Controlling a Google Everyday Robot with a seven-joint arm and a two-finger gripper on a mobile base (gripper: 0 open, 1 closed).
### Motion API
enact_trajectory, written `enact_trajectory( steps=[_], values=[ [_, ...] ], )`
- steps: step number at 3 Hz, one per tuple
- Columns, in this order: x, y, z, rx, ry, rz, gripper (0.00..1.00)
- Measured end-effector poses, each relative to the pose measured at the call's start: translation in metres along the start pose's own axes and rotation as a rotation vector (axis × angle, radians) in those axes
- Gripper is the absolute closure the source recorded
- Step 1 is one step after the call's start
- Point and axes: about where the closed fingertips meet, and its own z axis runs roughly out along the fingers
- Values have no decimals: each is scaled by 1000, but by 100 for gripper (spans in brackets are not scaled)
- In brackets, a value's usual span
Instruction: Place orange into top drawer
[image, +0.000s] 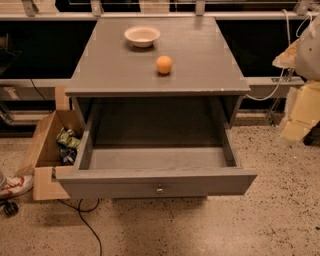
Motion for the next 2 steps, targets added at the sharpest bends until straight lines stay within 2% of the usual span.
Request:
enact_trajectory(
  steps=[1, 2],
  values=[
    [0, 0, 0, 0, 0, 0, 0],
    [-17, -50, 22, 80, -137, 48, 0]
  ],
)
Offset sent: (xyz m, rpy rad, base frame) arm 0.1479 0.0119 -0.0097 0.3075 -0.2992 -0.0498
